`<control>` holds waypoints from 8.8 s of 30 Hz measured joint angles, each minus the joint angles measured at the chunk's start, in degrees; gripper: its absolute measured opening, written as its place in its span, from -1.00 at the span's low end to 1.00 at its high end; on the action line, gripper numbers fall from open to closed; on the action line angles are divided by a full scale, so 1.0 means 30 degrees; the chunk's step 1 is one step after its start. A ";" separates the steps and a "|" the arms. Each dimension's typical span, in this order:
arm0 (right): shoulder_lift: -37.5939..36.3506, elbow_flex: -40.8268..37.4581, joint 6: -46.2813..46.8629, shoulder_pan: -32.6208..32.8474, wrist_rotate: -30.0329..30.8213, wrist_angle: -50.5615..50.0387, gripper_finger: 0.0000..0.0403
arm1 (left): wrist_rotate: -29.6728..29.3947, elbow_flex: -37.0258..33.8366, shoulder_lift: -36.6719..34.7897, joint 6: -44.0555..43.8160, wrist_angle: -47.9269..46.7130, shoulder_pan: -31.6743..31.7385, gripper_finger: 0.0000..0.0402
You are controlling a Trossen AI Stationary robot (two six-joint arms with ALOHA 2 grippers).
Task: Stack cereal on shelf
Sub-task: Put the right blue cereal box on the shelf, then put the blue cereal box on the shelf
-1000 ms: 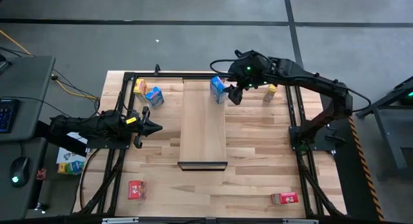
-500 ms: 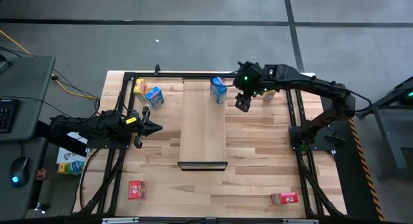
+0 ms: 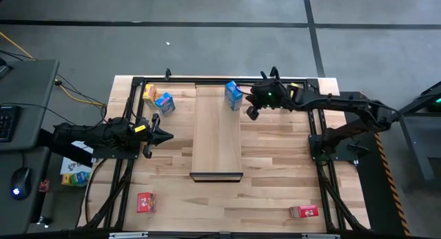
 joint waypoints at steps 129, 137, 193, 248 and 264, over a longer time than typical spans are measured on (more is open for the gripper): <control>-0.5704 -0.2718 -0.0764 0.2793 -0.0176 -0.1397 -1.00 | 0.0000 0.0000 -0.0004 0.0000 0.0000 0.0006 -0.97; -0.8847 -0.8407 -0.0303 0.2780 -0.0280 0.3774 -1.00 | 0.0000 0.0000 0.0001 0.0000 0.0000 0.0006 -0.97; -1.0338 -1.0898 -0.1752 0.2776 -0.0997 1.2614 -1.00 | -0.7057 1.4450 1.8712 -0.1914 -1.3649 1.1263 0.44; -1.0338 -1.0898 -0.1750 0.2782 -0.0991 1.2158 -1.00 | -0.3020 1.5781 2.5423 -0.0480 -1.6990 1.4636 0.26; -1.0338 -1.0898 -0.1752 0.2780 -0.0988 1.2158 -1.00 | -0.2370 1.5790 2.5423 -0.0466 -1.7007 1.4636 -0.31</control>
